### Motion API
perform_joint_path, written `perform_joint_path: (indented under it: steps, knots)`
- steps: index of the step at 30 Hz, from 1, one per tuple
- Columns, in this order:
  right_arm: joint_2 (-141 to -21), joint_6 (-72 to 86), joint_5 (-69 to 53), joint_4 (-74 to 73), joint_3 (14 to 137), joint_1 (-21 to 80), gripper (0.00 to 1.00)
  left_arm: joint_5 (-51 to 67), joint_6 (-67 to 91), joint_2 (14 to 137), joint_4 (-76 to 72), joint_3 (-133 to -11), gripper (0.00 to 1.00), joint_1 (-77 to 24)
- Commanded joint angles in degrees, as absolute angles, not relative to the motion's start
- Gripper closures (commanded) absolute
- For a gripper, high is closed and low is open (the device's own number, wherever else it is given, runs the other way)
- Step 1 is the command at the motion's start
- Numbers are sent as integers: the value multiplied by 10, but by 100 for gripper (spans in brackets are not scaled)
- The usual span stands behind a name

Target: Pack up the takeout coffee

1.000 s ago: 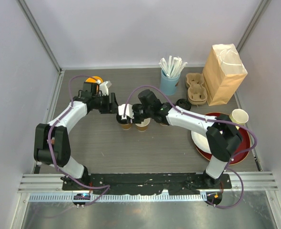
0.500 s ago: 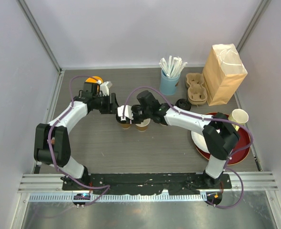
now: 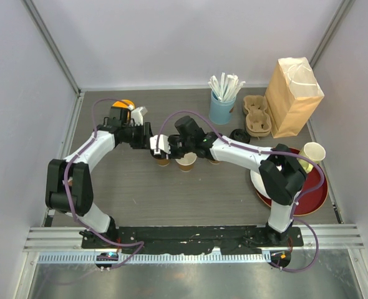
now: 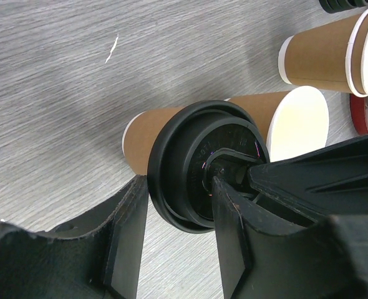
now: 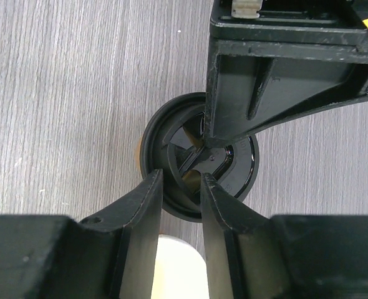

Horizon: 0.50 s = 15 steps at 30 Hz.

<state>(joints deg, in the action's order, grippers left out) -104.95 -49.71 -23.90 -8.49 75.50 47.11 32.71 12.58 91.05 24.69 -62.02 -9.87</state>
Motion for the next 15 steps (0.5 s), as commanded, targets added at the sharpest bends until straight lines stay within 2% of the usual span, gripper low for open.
perform_joint_path:
  steps: [1, 6, 10, 15]
  knots:
    - [-1078, -476, -212, -135, 751, 468, 65, 316, 101, 906, 267, -619, 52, -97]
    - [-1081, -469, -200, -135, 731, 467, 66, 318, 98, 911, 272, -619, 52, -90]
    - [-1077, -458, -200, -129, 710, 468, 66, 347, 105, 913, 269, -621, 48, -71]
    - [-1075, -454, -209, -128, 723, 468, 66, 386, 109, 890, 252, -641, 30, -71]
